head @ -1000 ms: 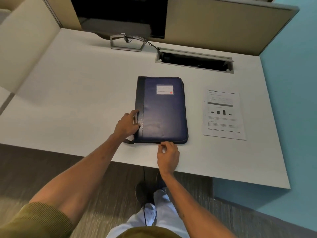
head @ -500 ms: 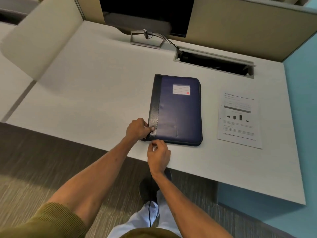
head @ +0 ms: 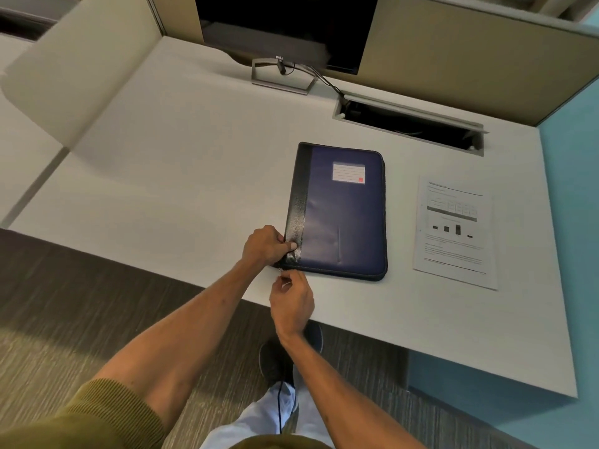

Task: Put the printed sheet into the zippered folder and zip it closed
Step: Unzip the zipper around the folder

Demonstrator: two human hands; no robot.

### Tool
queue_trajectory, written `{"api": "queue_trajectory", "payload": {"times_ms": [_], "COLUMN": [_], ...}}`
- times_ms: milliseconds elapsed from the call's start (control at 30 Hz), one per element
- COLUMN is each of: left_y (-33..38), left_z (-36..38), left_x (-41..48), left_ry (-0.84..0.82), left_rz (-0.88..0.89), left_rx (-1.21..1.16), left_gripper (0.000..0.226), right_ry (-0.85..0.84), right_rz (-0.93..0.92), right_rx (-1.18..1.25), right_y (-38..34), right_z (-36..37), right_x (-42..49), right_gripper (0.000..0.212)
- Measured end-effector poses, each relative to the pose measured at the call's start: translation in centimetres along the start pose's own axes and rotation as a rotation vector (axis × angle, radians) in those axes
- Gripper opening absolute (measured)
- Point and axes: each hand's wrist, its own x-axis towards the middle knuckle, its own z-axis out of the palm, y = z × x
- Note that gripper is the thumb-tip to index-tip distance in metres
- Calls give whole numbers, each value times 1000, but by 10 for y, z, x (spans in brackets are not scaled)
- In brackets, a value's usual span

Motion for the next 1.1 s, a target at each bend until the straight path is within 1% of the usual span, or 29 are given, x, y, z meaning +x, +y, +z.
{"api": "queue_trajectory", "payload": {"times_ms": [133, 200, 267, 333, 400, 467, 533, 600, 667, 733, 800, 867, 967, 1100], "left_y": [-2, -6, -11, -19, -31, -45, -60, -72, -79, -80, -75, -67, -62, -67], "left_z": [0, -5, -8, -8, -2, 5, 13, 24, 36, 48, 56, 59, 55, 44], "left_x": [1, 0, -4, -12, -23, -36, -49, -60, -69, -74, -76, -75, -70, -66], "left_ry": [1, 1, 18, 119, 289, 447, 506, 462, 391, 348, 352, 380, 402, 374], "left_rz": [-4, 1, 30, 99, 175, 239, 257, 248, 238, 221, 191, 160, 149, 201], "left_rx": [-20, -53, -79, -93, -109, -88, -38, 23, 119, 182, 169, 117, 115, 215], "left_gripper": [48, 49, 48, 39, 31, 26, 23, 29, 40, 50, 51, 41, 24, 23], "right_ry": [3, -34, -97, -174, -222, -214, -177, -131, -136, -251, -360, -382, -344, -349], "right_rz": [21, -17, -95, -184, -267, -347, -417, -517, -596, -626, -666, -690, -668, -668], "right_rx": [3, -23, -60, -98, -140, -185, -227, -280, -359, -474, -575, -621, -645, -690], "right_y": [-1, 0, 1, 1, 1, 2, 4, 4, 2, -1, -3, -5, -9, -11], "right_z": [1, 0, -5, -12, -21, -30, -41, -50, -57, -61, -61, -59, -56, -56], "right_x": [2, 3, 6, 13, 22, 33, 46, 59, 70, 77, 80, 80, 79, 80], "right_gripper": [13, 15, 19, 26, 28, 24, 24, 26, 36, 55, 66, 62, 52, 52]}}
